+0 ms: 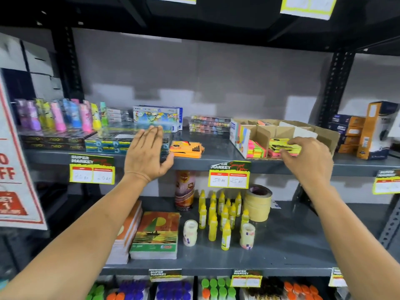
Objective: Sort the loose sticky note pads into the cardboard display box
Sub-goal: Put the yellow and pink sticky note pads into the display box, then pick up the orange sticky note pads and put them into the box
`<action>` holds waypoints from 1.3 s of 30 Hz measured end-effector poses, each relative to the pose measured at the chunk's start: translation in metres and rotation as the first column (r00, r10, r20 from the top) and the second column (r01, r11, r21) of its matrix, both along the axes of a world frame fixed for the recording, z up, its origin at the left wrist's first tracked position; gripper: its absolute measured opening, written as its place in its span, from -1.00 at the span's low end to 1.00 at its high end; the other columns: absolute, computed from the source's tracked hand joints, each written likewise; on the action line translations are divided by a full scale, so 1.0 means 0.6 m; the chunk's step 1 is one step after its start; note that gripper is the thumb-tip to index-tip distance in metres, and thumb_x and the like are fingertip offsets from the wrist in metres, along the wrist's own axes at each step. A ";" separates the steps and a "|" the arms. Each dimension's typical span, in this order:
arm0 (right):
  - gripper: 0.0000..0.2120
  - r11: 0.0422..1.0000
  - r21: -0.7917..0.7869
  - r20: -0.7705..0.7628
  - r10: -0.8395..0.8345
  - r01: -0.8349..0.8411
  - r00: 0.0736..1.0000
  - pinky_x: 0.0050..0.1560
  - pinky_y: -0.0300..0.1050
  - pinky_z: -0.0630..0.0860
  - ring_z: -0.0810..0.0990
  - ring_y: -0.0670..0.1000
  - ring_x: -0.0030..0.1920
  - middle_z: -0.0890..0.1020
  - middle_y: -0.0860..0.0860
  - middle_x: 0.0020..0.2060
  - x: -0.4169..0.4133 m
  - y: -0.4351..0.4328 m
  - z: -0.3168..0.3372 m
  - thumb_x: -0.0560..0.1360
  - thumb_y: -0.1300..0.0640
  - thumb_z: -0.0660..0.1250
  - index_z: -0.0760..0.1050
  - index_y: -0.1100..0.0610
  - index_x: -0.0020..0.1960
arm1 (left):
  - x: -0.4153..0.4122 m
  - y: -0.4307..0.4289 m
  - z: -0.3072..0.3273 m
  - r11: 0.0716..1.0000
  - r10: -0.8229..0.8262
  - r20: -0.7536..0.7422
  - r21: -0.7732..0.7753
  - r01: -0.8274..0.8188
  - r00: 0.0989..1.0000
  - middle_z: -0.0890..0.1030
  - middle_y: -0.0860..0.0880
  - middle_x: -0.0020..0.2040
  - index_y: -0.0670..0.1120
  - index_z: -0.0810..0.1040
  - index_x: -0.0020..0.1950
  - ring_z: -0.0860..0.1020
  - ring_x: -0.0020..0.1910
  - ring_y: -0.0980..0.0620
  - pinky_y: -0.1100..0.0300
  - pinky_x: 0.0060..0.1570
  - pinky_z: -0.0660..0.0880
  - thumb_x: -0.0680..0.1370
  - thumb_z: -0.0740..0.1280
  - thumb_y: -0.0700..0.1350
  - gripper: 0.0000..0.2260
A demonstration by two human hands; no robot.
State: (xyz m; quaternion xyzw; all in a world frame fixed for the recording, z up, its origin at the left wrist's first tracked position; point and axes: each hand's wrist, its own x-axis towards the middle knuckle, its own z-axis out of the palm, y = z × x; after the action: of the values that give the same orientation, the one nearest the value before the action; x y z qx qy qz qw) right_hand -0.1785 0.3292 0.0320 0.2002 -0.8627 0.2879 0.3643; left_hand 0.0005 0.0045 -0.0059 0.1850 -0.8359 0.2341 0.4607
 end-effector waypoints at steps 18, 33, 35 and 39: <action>-0.45 0.941 0.228 0.018 0.254 -0.251 0.967 -0.01 0.03 0.49 0.60 0.22 0.08 0.60 0.11 0.08 0.189 -0.297 0.004 0.44 -0.35 0.21 0.54 0.07 0.14 | 0.006 0.001 0.003 1.000 0.014 0.038 -0.002 -0.014 0.999 0.54 -0.30 0.26 -0.34 0.42 0.38 0.51 0.26 -0.22 -0.01 0.39 0.23 0.53 0.10 0.15 -0.36; -0.58 0.914 0.260 0.184 0.268 -0.310 0.946 -0.19 -0.10 0.39 0.62 0.16 0.05 0.64 0.06 -0.01 0.189 -0.312 0.044 0.39 -0.22 0.36 0.54 0.10 0.02 | 0.013 0.002 0.005 1.000 -0.012 0.084 0.018 0.010 0.996 0.51 -0.32 0.28 -0.35 0.38 0.41 0.49 0.28 -0.23 -0.03 0.40 0.23 0.54 0.06 0.15 -0.34; -0.58 0.913 0.275 0.185 0.258 -0.302 0.948 -0.16 -0.07 0.42 0.62 0.18 0.08 0.63 0.07 0.01 0.190 -0.310 0.046 0.41 -0.22 0.35 0.54 0.11 0.05 | 0.010 0.000 0.004 1.000 -0.019 0.069 0.007 0.019 0.997 0.51 -0.32 0.29 -0.35 0.38 0.41 0.49 0.28 -0.24 -0.03 0.41 0.22 0.54 0.07 0.15 -0.34; -0.53 0.905 0.279 0.192 0.276 -0.322 0.942 -0.08 -0.04 0.46 0.60 0.20 0.13 0.63 0.10 0.08 0.194 -0.309 0.038 0.41 -0.24 0.32 0.55 0.10 0.11 | 0.003 -0.006 -0.001 0.999 -0.043 0.041 -0.023 0.044 0.998 0.50 -0.33 0.29 -0.35 0.38 0.41 0.49 0.28 -0.25 -0.04 0.42 0.22 0.52 0.09 0.13 -0.34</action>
State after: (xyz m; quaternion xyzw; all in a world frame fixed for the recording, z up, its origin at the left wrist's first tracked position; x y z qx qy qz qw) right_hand -0.0618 0.1440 0.0548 0.3625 -0.8804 0.2173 0.2153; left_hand 0.0026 0.0009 -0.0064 0.1564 -0.8461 0.2375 0.4508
